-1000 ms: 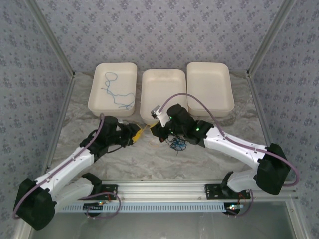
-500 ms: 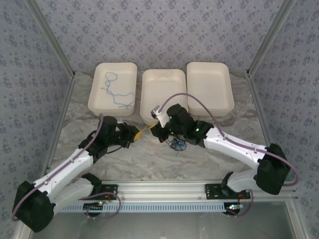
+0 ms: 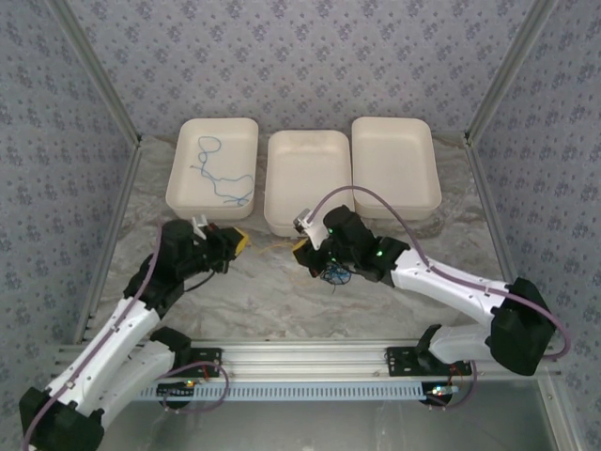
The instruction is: Untangle the cables
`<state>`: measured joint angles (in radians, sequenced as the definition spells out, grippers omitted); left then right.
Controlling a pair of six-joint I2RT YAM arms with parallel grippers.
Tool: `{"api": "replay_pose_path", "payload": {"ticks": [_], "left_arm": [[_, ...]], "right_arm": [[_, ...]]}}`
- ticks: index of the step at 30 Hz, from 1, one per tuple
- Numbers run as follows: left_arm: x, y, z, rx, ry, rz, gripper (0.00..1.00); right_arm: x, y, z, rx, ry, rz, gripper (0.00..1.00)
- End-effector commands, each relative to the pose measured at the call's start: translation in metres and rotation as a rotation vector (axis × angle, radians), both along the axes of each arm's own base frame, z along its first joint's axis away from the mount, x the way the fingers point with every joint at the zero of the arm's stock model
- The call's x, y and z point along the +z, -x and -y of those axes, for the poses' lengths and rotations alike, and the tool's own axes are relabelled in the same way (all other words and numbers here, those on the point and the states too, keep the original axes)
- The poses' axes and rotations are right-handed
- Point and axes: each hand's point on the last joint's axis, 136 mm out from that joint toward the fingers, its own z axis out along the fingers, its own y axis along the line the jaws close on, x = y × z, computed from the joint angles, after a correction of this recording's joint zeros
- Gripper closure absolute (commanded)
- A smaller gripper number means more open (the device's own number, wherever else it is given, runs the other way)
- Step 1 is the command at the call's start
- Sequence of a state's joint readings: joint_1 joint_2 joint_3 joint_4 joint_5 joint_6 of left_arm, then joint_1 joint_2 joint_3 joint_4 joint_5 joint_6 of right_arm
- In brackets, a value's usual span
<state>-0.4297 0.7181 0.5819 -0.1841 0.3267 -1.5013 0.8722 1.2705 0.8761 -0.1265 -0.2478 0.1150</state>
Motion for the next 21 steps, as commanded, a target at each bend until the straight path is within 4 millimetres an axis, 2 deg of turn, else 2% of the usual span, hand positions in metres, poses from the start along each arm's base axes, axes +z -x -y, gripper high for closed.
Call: {"api": "replay_pose_path", "payload": {"ticks": [1,2,3,6,7,8,11,12,14,17,21], "left_arm": [[0.025,-0.004,-0.002,-0.004,0.042,0.073,1.0],[0.032,-0.007,0.001,-0.015,0.063,0.101,1.0],[0.039,-0.01,0.005,-0.03,0.08,0.13,1.0],[0.045,-0.014,0.01,-0.063,0.053,0.161,1.0],[0.043,-0.015,0.01,-0.068,0.033,0.159,1.0],[0.039,-0.016,0.01,-0.074,0.006,0.149,1.0],[0.013,-0.015,0.004,-0.078,-0.105,0.085,1.0],[-0.002,-0.014,0.001,-0.07,-0.132,0.048,1.0],[-0.031,-0.012,-0.006,-0.045,-0.159,-0.014,1.0],[-0.062,-0.008,-0.011,-0.018,-0.145,-0.06,1.0],[-0.065,-0.008,-0.008,-0.014,-0.085,-0.049,1.0]], "right_arm": [[0.008,0.011,-0.004,0.059,-0.033,0.015,1.0],[0.004,0.013,-0.005,0.059,-0.03,-0.005,1.0],[0.001,0.014,-0.006,0.054,-0.033,-0.031,0.96],[-0.011,0.01,-0.009,0.0,-0.053,-0.112,0.73],[-0.017,0.01,-0.012,-0.006,-0.051,-0.14,0.72],[-0.025,0.011,-0.017,-0.01,-0.042,-0.166,0.72],[-0.057,0.008,-0.026,-0.046,0.034,-0.216,0.89],[-0.07,0.006,-0.028,-0.064,0.065,-0.239,0.9],[-0.083,0.006,-0.034,-0.075,0.082,-0.267,0.91],[-0.08,0.009,-0.041,-0.083,0.055,-0.232,0.9],[-0.076,0.009,-0.042,-0.096,0.055,-0.197,0.9]]}}
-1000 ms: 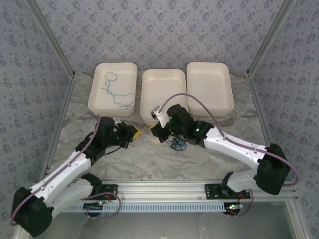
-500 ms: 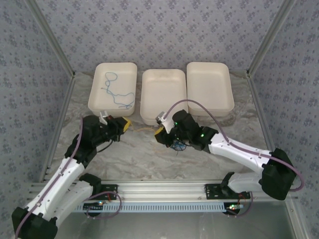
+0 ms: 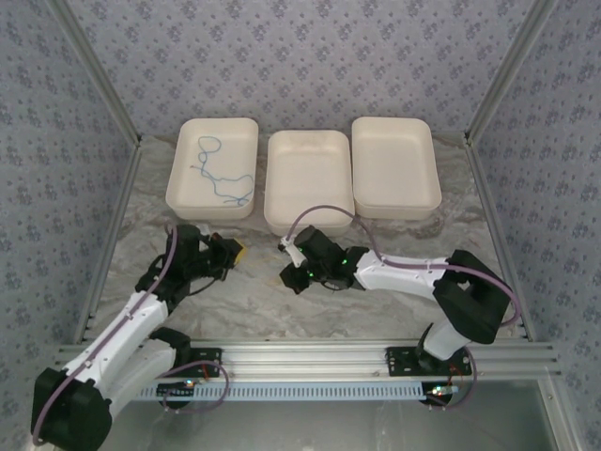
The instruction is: Untangle the cables
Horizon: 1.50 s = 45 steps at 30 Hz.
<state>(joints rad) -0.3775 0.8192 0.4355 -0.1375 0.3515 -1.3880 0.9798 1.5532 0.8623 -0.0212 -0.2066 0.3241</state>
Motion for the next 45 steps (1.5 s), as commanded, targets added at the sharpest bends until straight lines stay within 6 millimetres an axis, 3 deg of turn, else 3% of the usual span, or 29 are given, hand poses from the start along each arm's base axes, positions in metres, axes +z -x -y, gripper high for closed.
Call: {"api": "replay_pose_path", "payload": {"ticks": [1,5,11,15,23,28,31,32,45], "left_arm": [[0.021,-0.007,0.004,0.006,0.057,0.074,1.0],[0.019,-0.005,-0.002,0.024,0.027,0.051,1.0],[-0.039,0.006,-0.055,0.206,-0.109,-0.09,1.0],[-0.059,0.004,-0.074,0.294,-0.069,-0.115,1.0],[-0.07,0.005,-0.084,0.322,-0.095,-0.155,1.0],[-0.07,0.005,-0.085,0.324,-0.096,-0.156,1.0],[-0.069,0.006,-0.086,0.325,-0.099,-0.156,1.0],[-0.07,0.006,-0.086,0.324,-0.099,-0.156,1.0],[-0.068,0.007,-0.086,0.32,-0.104,-0.151,1.0]], "right_arm": [[0.019,-0.009,-0.006,-0.044,-0.051,0.056,0.9],[0.017,-0.015,0.001,-0.1,-0.044,0.077,0.88],[0.007,-0.009,0.0,-0.12,-0.001,0.119,0.74],[-0.012,-0.004,0.0,-0.101,0.058,0.128,0.64],[-0.041,-0.006,-0.031,0.008,0.195,0.161,0.61],[-0.042,-0.016,-0.048,0.052,0.274,0.235,0.57],[-0.053,-0.018,-0.05,0.077,0.337,0.232,0.55],[-0.047,-0.024,-0.058,0.075,0.337,0.241,0.55],[-0.075,-0.021,-0.066,0.119,0.472,0.225,0.64]]}}
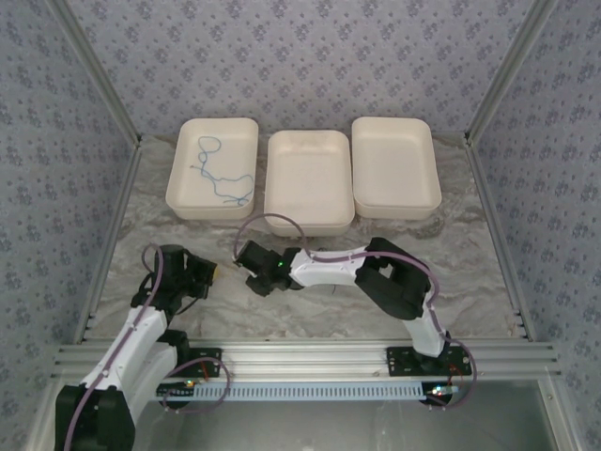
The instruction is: Untangle the cables
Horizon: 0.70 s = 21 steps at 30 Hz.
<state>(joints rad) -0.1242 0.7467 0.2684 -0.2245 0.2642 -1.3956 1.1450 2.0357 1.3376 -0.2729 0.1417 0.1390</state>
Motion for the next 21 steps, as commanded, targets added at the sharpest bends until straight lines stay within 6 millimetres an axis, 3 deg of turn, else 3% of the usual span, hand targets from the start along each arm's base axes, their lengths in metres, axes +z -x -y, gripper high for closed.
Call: {"api": "replay_pose_path", "payload": {"ticks": [1,5,14,21], "left_arm": [[0.005,-0.001,-0.001,-0.007,-0.011,0.012,1.0],[0.005,-0.001,-0.001,-0.006,-0.011,0.013,1.0],[0.009,-0.002,-0.001,-0.006,-0.009,0.022,1.0],[0.011,-0.003,0.0,-0.012,-0.007,0.027,1.0]], "right_arm": [[-0.007,0.002,0.004,0.013,0.067,0.005,0.64],[-0.014,-0.001,0.006,-0.005,0.105,0.01,0.64],[-0.025,0.002,0.018,-0.048,0.164,-0.027,0.76],[-0.03,0.005,0.028,-0.075,0.19,-0.041,0.78]]}}
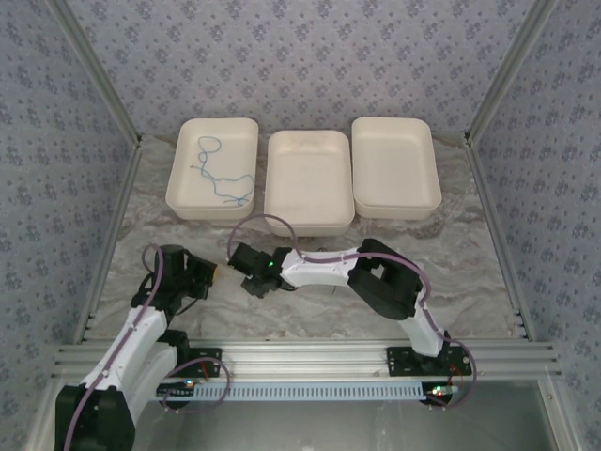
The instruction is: Untangle the cables
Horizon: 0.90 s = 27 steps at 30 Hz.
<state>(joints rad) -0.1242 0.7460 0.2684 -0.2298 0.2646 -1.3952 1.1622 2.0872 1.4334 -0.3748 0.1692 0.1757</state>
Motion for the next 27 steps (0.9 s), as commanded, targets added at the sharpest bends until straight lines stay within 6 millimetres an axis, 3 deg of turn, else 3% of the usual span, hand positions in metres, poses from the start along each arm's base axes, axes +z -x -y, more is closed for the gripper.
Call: {"api": "replay_pose_path", "payload": {"ticks": [1,6,9,13,17,21,27], "left_arm": [[0.013,-0.004,0.0,-0.01,-0.006,0.034,1.0],[0.016,-0.006,0.002,-0.015,0.004,0.045,1.0],[0.026,-0.01,0.006,-0.03,0.022,0.073,1.0],[0.059,-0.023,0.016,-0.062,0.084,0.196,1.0],[0.11,-0.03,0.024,-0.082,0.151,0.352,1.0],[0.155,-0.031,0.028,-0.088,0.214,0.465,1.0],[0.182,-0.033,0.018,0.023,0.327,0.571,1.0]], "right_arm": [[-0.027,0.004,0.034,-0.047,0.137,-0.027,0.8],[-0.019,0.001,0.035,-0.054,0.106,0.002,1.0],[0.0,-0.005,0.035,-0.074,0.04,0.039,1.0],[0.038,-0.018,0.049,-0.142,-0.07,0.101,1.0],[0.064,-0.038,0.093,-0.282,-0.192,0.146,1.0],[0.094,-0.067,0.153,-0.475,-0.409,0.143,1.0],[0.139,-0.096,0.233,-0.712,-0.685,0.157,1.0]]}}
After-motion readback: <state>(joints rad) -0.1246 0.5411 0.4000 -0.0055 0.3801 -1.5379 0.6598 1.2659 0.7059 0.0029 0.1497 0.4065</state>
